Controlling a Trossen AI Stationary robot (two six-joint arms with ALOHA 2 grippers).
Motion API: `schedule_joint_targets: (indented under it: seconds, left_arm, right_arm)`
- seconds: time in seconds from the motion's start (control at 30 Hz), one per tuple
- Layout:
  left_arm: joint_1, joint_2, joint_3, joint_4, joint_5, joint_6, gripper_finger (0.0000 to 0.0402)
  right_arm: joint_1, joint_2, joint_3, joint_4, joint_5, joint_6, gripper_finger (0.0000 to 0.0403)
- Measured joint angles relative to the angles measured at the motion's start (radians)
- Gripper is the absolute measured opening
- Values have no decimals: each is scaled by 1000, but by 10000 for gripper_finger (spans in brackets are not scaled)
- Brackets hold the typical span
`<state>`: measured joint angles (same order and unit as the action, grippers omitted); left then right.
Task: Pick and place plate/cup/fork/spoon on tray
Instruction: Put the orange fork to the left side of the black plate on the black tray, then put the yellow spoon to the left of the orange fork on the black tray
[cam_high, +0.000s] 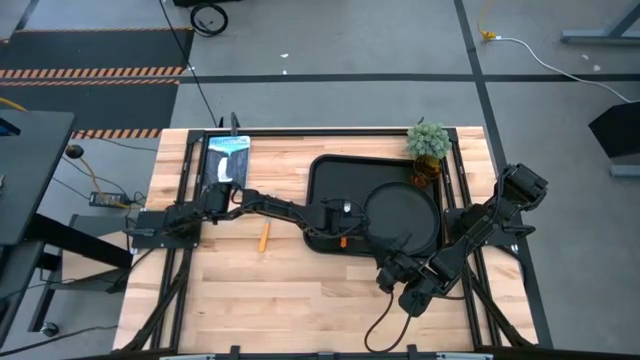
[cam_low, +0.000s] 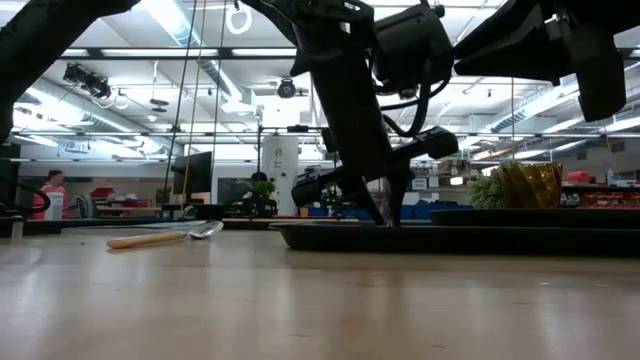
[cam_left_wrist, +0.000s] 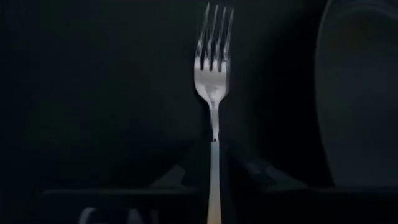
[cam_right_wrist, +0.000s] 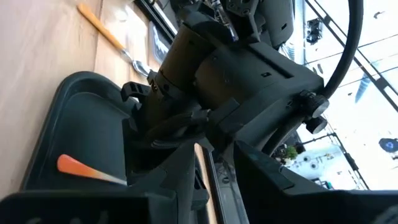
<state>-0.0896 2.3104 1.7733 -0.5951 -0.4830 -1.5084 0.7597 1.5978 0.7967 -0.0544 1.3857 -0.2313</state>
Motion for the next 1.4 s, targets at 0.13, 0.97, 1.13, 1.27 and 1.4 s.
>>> schedule_joint_targets:
  seconds: [0.13,0.97,1.13,1.27,1.4]
  left_arm:
    - [0,-1,0,0,-13,2,87]
    - [-155,-138,-7,-800,-96,128,10]
    - [-145,-155,-129,-812,-24,166,7]
    - [-123,-213,-306,-736,79,167,4]
    - [-118,-307,-465,-574,103,141,5]
  right_arm:
    - [0,0,0,0,0,-8,119]
    - [5,-1,0,2,-87,27,119]
    - [5,-1,0,0,-101,21,119]
    - [5,-1,0,0,-104,19,119]
    - [5,-1,0,0,-105,19,119]
